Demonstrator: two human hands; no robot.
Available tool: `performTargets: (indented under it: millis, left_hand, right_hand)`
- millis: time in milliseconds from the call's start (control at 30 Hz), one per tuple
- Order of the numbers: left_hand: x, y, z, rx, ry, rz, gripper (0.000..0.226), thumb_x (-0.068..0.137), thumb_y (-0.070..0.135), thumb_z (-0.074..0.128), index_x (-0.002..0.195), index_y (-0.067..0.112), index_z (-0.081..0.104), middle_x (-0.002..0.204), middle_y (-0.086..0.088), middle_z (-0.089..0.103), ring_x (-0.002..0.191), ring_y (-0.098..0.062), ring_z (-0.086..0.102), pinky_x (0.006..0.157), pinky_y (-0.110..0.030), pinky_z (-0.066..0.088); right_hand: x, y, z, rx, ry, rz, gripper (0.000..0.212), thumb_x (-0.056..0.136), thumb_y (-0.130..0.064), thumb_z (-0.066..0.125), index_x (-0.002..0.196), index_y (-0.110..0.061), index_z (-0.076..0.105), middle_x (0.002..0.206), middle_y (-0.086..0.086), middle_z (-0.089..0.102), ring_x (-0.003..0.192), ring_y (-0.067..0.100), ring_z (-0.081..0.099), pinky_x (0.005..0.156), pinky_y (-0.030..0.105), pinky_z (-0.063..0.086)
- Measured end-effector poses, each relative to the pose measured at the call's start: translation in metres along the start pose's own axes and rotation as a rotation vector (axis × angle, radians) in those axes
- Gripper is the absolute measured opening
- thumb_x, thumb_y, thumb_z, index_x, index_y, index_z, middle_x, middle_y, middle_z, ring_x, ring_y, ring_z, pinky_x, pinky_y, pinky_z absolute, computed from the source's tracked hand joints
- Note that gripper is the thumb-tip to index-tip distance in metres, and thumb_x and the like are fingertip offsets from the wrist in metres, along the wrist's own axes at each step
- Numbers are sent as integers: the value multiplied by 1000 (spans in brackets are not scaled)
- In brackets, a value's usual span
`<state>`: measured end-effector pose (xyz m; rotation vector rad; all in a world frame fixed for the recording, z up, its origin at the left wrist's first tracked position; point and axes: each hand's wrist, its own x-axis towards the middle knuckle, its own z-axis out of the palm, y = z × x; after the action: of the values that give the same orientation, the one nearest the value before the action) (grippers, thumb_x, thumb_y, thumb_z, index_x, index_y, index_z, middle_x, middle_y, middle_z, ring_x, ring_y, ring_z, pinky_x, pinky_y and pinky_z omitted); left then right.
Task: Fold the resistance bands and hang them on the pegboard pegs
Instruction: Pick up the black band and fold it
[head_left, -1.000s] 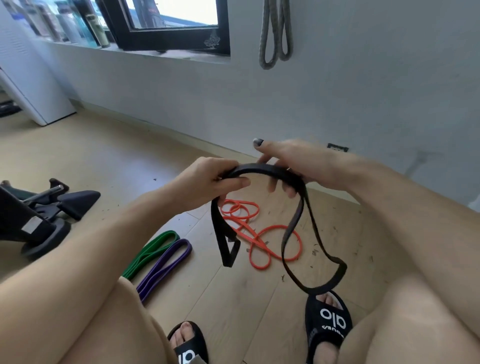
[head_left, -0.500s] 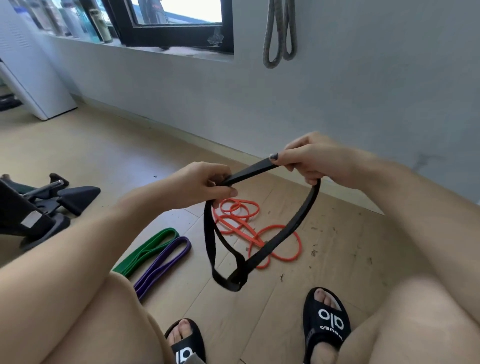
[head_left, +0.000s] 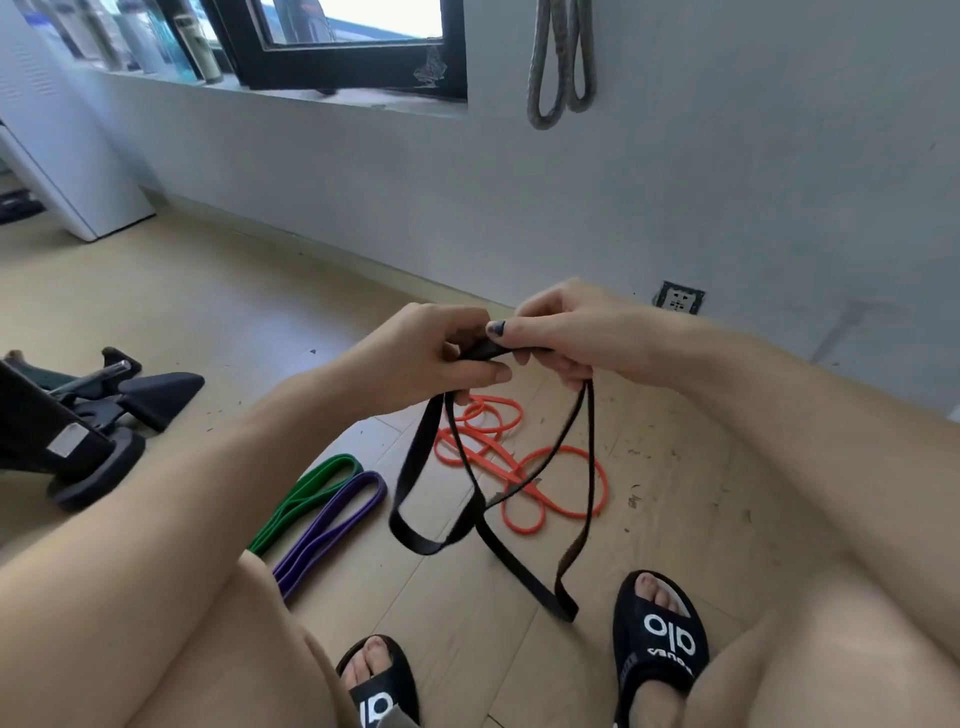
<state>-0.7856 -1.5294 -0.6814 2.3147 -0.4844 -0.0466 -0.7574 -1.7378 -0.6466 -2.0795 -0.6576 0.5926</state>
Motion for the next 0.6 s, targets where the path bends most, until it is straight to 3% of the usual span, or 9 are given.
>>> performTargets:
  millis: [67, 167, 267, 367, 433, 500, 533, 567, 600]
  left_hand:
    - [-2, -8, -2, 79, -52, -5, 28, 86, 36, 79, 89, 15, 62, 79, -11, 64, 69, -24, 71, 73, -51, 59]
    - [-9, -20, -5, 167, -122, -69, 27, 92, 31, 76, 81, 16, 57, 71, -3, 65, 69, -22, 69, 75, -48, 57]
    - [-12, -21, -10, 116, -76, -115, 26, 94, 28, 73, 78, 17, 57, 67, -3, 65, 62, -21, 66, 70, -42, 57]
    - [-10, -13, -6, 12, -50, -115, 29, 95, 25, 72, 76, 14, 54, 60, -4, 58, 55, -24, 62, 66, -45, 59]
    - [-7, -10, -5, -36, -21, -119, 30, 96, 24, 72, 72, 20, 54, 58, 3, 53, 51, -19, 60, 62, -45, 58]
    - [-5, -6, -3, -14, -6, -70, 32, 95, 25, 72, 68, 31, 57, 58, 7, 49, 49, -14, 56, 56, -44, 54]
    - [-4, -3, -2, -7, -6, -50, 26, 95, 25, 72, 72, 31, 62, 58, 5, 50, 49, -14, 54, 55, -45, 52]
    - [-3, -1, -1, -21, -9, -27, 15, 95, 25, 72, 81, 22, 68, 62, -3, 52, 49, -14, 53, 55, -44, 51]
    - [-3, 1, 0, -42, -6, -19, 18, 95, 26, 72, 89, 10, 68, 68, -14, 53, 49, -15, 53, 54, -43, 50]
  right_hand:
    - [-3, -1, -5, -7, 28, -3, 39, 100, -37, 62, 72, -11, 61, 54, -2, 40, 46, 13, 34, 47, 24, 35]
    - [-7, 4, -19, 62, 78, 27, 42, 100, -34, 64, 64, -14, 55, 53, -2, 33, 46, 14, 27, 46, 26, 29]
    - [-13, 13, -31, 44, 62, 90, 42, 101, -34, 61, 67, -11, 52, 51, -2, 31, 45, 15, 24, 47, 27, 27]
    - [-15, 15, -31, 2, 45, 145, 46, 102, -46, 55, 81, -6, 62, 55, 4, 45, 47, 17, 38, 51, 29, 39]
    - [-15, 12, -24, -1, 7, 189, 49, 100, -57, 50, 100, -12, 70, 71, 10, 64, 59, 19, 54, 60, 32, 50]
    - [-12, 7, -13, 31, -53, 175, 48, 99, -60, 48, 110, -19, 70, 88, 13, 73, 69, 20, 60, 70, 35, 52]
    - [-11, 4, -7, 49, -68, 138, 48, 99, -58, 49, 110, -17, 70, 87, 11, 73, 69, 20, 60, 71, 35, 52]
    - [-9, 2, -1, 57, -73, 91, 47, 99, -56, 52, 107, -13, 69, 80, 9, 70, 67, 19, 58, 68, 34, 51]
    - [-6, 1, 2, 47, -66, 44, 46, 99, -54, 56, 102, -10, 69, 72, 4, 65, 63, 18, 55, 65, 32, 48]
